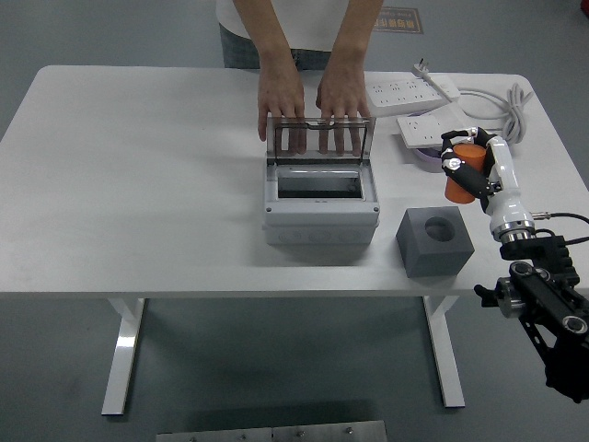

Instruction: Fetch the battery,place it into the box,close the lid of the box

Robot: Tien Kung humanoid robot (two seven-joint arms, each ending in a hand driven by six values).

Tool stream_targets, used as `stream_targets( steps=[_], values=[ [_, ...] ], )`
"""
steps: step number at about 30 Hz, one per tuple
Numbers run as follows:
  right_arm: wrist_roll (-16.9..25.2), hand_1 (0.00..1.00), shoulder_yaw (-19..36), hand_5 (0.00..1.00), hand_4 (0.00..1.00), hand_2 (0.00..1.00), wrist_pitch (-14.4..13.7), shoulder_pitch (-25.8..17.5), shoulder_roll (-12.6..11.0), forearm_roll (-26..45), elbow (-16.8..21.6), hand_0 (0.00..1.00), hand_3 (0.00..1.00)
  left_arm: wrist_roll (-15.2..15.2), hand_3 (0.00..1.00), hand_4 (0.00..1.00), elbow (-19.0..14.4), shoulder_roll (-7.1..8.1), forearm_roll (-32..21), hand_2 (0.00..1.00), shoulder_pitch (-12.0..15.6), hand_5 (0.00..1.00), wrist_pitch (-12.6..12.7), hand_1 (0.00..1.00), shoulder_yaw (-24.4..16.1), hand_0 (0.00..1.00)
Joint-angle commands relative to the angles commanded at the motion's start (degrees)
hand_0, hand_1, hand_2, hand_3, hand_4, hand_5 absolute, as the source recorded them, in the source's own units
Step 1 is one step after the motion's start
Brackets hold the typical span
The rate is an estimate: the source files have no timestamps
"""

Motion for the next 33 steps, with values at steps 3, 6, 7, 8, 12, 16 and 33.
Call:
stream_targets(
  steps=[3, 6, 7, 8, 12, 16, 33],
  values=[
    [-2.61, 0.205, 0.15, 0.144, 0.233, 0.255, 0.21, 0.88, -0.69, -3.54, 1.57, 0.151, 0.314, 0.0, 0.541, 0.5, -0.01, 0.05, -0.19, 0.573, 0.04, 0.002, 0.06, 0.698, 0.08, 0.632],
    [-5.96, 0.201, 0.29, 0.133, 0.238, 0.254, 0.97, 2.21, -1.16, -8.16, 3.15, 0.148, 0.314, 0.0, 0.541, 0.5, -0.03, 0.1, -0.35, 0.573, 0.1, 0.002, 0.12, 0.698, 0.13, 0.632],
    [-7.24, 0.201, 0.26, 0.133, 0.238, 0.254, 1.49, 2.79, -1.27, -10.05, 3.65, 0.148, 0.314, 0.0, 0.541, 0.5, -0.04, 0.12, -0.37, 0.573, 0.13, 0.002, 0.12, 0.698, 0.13, 0.632],
    [-8.35, 0.201, 0.19, 0.133, 0.238, 0.254, 2.01, 3.31, -1.36, -11.81, 4.06, 0.148, 0.314, 0.0, 0.541, 0.5, -0.05, 0.14, -0.41, 0.573, 0.16, 0.002, 0.14, 0.698, 0.15, 0.632],
    [-13.41, 0.197, -0.7, 0.107, 0.243, 0.249, 4.61, 6.0, -1.52, -19.95, 5.35, 0.144, 0.314, 0.0, 0.541, 0.5, -0.1, 0.22, -0.4, 0.573, 0.26, 0.002, 0.15, 0.698, 0.04, 0.632],
    [-18.2, 0.197, -2.8, 0.107, 0.243, 0.249, 6.68, 9.18, -1.19, -28.32, 6.09, 0.144, 0.314, 0.0, 0.541, 0.5, -0.17, 0.39, -0.19, 0.573, 0.34, 0.002, 0.1, 0.698, -0.17, 0.632],
    [-28.13, 0.192, -17.76, 0.063, 0.265, 0.242, 11.07, 18.29, 5.75, -51.77, 1.6, 0.139, 0.312, 0.0, 0.541, 0.5, -0.32, 0.98, -0.08, 0.573, 0.57, 0.002, -0.14, 0.698, -0.41, 0.632]
  ],
)
